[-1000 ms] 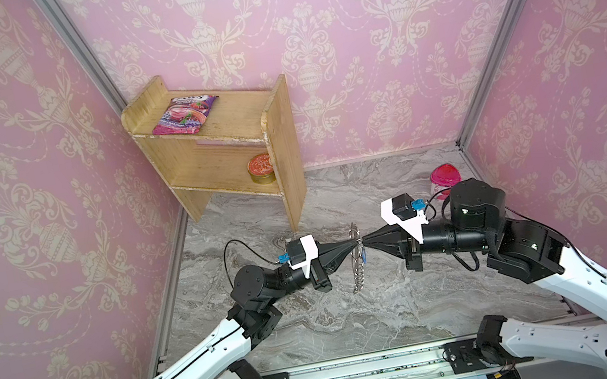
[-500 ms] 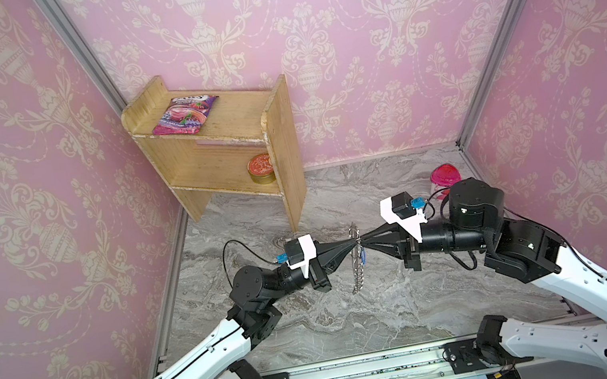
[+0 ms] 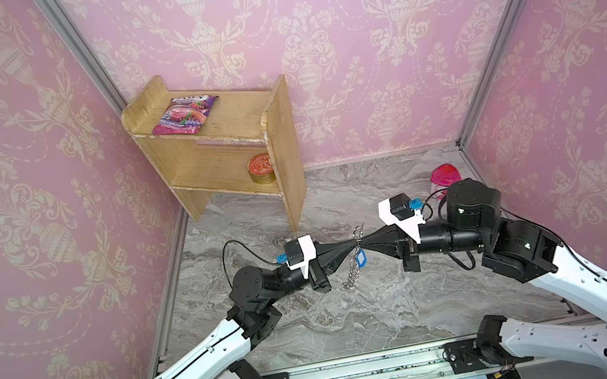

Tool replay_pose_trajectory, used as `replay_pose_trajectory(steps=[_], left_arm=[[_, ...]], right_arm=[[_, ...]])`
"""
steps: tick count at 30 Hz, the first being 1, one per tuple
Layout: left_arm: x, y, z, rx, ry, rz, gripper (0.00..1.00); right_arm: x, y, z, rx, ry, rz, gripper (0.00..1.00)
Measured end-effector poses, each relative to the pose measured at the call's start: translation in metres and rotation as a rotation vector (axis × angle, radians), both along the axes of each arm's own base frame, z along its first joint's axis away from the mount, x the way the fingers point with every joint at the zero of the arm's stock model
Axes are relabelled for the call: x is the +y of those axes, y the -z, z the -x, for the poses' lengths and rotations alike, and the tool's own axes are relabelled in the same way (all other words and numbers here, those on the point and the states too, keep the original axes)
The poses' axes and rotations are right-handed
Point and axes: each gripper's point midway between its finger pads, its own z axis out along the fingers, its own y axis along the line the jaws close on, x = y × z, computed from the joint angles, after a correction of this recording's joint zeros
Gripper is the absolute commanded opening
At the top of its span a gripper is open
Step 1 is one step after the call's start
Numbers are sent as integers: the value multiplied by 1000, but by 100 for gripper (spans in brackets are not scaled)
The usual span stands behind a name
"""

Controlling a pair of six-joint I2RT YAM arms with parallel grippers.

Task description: Put the keys on the keyring

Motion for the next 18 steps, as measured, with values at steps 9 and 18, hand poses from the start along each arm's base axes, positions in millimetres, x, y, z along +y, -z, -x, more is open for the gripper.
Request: replay_pose_trajectory(steps=[9, 18], left_arm=[[6, 25, -8, 79, -81, -126, 54], [19, 57, -11, 163, -158, -281, 55]], right_arm=[[-2, 20, -10, 89, 48, 135, 0], [-14, 65, -15, 225, 104, 367, 0]])
